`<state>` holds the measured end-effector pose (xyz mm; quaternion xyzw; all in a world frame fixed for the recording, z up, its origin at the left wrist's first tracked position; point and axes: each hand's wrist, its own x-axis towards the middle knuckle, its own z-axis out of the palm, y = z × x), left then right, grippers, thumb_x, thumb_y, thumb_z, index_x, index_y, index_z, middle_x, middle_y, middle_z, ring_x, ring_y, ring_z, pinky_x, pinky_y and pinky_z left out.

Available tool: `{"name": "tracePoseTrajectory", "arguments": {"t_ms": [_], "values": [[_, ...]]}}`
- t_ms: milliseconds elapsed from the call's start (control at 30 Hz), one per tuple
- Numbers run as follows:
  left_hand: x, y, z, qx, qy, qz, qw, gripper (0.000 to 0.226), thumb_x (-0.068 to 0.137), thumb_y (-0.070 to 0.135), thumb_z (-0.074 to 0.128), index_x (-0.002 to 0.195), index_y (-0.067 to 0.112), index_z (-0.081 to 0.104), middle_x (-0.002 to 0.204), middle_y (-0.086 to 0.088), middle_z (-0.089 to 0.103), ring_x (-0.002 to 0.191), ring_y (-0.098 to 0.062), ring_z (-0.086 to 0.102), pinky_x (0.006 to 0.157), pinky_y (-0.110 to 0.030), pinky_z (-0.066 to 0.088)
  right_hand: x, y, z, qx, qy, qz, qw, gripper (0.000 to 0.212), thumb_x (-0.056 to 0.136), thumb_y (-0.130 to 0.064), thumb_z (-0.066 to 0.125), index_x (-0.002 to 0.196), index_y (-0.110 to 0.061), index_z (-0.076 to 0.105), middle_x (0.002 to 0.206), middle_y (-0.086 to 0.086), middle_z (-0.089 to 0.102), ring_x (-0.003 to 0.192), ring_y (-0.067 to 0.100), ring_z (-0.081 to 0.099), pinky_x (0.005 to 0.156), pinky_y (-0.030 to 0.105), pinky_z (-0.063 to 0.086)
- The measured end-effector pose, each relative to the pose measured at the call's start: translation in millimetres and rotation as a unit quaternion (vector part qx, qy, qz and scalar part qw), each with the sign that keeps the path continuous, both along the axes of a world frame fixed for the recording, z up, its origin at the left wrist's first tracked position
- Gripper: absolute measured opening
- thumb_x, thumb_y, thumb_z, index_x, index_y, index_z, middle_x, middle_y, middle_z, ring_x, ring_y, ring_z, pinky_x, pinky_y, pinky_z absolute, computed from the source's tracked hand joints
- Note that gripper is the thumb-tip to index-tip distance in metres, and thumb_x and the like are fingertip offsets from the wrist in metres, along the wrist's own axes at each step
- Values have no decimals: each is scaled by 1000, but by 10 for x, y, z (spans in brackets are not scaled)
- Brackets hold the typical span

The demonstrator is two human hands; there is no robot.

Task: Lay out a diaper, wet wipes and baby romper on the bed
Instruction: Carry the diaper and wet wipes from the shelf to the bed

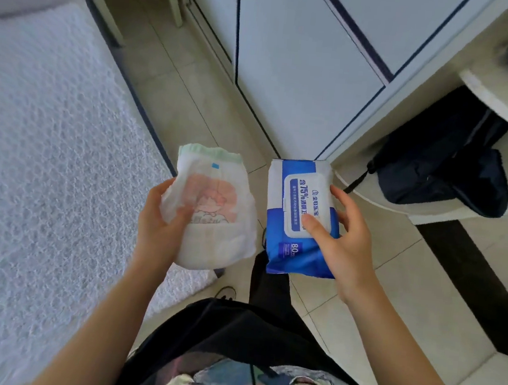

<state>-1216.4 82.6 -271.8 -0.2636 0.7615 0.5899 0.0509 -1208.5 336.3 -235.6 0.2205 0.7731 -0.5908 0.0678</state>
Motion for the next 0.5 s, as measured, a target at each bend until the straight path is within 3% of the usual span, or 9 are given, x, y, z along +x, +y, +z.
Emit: {"name": "tracePoseTrajectory", "arguments": {"t_ms": [100,267,433,500], "values": [[-235,92,-3,-10,-2,58,998,45,90,29,64,132,32,47,109,10,60,92,-1,59,64,-19,47,-458,85,-5,3,0,65,998,57,80,-25,76,129,-32,47,120,-9,58,101,-13,54,66,10,52],[-579,310,65,-12,3,151,988,46,89,25,65,133,27,49,106,12,61,87,3,59,53,-5,45,-1210,175,78,-11,0,160,987,54,82,-17,74,127,-29,47,111,-15,58,93,-20,53,63,4,47],[-804,488,115,-31,-1,228,973,44,90,19,63,131,27,48,102,16,58,85,5,57,56,-8,44,-1823,167,79,-12,3,253,968,56,82,-18,74,130,-28,46,110,-21,56,93,-23,52,63,4,47],[-821,504,104,-21,1,256,967,46,90,18,63,131,30,47,105,14,59,93,-2,60,65,-16,49,-2006,117,68,-17,2,276,961,56,82,-19,74,129,-29,46,112,-18,58,93,-22,52,63,5,48]]}}
